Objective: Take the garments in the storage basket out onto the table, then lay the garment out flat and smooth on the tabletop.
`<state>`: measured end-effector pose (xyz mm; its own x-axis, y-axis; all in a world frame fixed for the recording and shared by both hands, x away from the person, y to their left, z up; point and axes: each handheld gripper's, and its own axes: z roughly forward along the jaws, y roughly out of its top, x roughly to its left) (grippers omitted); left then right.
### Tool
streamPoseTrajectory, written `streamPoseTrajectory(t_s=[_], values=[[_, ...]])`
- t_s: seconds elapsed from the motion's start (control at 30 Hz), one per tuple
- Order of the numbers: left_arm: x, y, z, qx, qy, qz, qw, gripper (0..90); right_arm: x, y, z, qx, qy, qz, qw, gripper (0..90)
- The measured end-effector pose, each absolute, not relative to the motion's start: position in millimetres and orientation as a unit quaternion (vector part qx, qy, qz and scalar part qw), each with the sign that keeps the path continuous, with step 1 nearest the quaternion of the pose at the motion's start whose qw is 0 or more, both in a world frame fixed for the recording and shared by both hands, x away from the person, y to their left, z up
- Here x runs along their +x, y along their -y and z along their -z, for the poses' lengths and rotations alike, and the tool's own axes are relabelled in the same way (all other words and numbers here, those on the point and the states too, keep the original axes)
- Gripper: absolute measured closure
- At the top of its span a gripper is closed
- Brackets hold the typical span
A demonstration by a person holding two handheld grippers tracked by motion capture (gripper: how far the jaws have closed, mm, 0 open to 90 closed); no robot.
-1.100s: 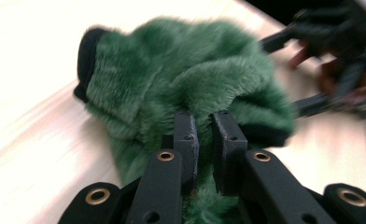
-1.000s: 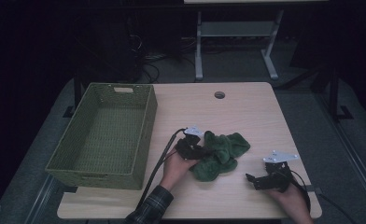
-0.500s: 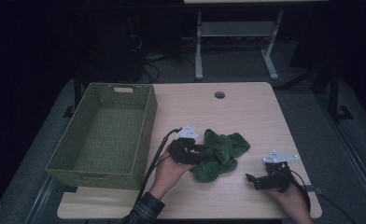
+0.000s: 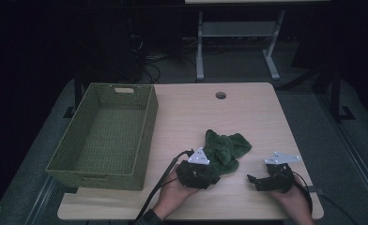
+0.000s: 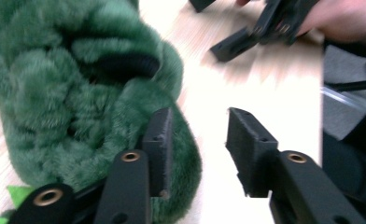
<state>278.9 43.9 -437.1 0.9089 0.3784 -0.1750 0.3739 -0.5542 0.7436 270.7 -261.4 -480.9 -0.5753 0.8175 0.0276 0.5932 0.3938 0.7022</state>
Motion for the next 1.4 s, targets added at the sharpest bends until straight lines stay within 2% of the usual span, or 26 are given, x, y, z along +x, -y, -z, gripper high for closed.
streamPoseTrajectory(t_s=[0.23,0.27,0.37,0.47,0.53,0.77,0.87,0.93,0.97,1.0,1.07,1.13,1.4], values=[[284.0,-45.7,452.4,0.886,-0.217,-0.015,0.409,57.3,266.8,251.5,472.5,0.410,-0.822,-0.367,0.147,19.9],[286.0,-46.5,455.5,0.886,-0.219,-0.016,0.409,57.7,267.0,246.8,470.3,0.402,-0.822,-0.380,0.136,24.9],[288.1,-47.2,457.1,0.888,-0.217,-0.021,0.405,58.7,269.9,239.8,469.3,0.393,-0.824,-0.388,0.128,30.5],[290.2,-47.6,460.4,0.888,-0.221,-0.025,0.401,61.7,272.8,234.7,469.0,0.388,-0.824,-0.394,0.123,33.1],[292.3,-48.4,462.0,0.888,-0.222,-0.027,0.401,68.7,278.6,229.1,469.0,0.384,-0.823,-0.403,0.111,35.6],[297.1,-51.3,463.6,0.889,-0.219,-0.018,0.401,76.6,290.0,218.6,473.8,0.382,-0.827,-0.404,0.086,43.2],[296.7,-50.7,463.8,0.888,-0.221,-0.018,0.402,78.0,293.6,214.4,475.8,0.377,-0.827,-0.408,0.086,50.6],[296.9,-50.3,463.4,0.889,-0.223,-0.016,0.400,79.5,294.1,212.7,475.6,0.378,-0.827,-0.407,0.085,59.7],[296.9,-50.3,463.4,0.889,-0.223,-0.016,0.400,80.5,294.1,212.7,475.6,0.378,-0.827,-0.407,0.085,59.7],[297.4,-50.3,462.9,0.890,-0.222,-0.012,0.399,81.3,295.0,212.8,475.3,0.375,-0.828,-0.407,0.091,68.9],[297.8,-50.5,462.9,0.889,-0.223,-0.009,0.401,82.5,294.6,213.6,474.3,0.376,-0.827,-0.408,0.091,74.8],[297.5,-50.8,463.4,0.883,-0.229,0.002,0.409,83.8,293.6,214.6,472.5,0.377,-0.827,-0.408,0.091,77.8],[296.1,-57.2,447.5,0.873,-0.224,0.009,0.432,85.0,288.6,220.5,464.6,0.372,-0.825,-0.412,0.103,78.6]])
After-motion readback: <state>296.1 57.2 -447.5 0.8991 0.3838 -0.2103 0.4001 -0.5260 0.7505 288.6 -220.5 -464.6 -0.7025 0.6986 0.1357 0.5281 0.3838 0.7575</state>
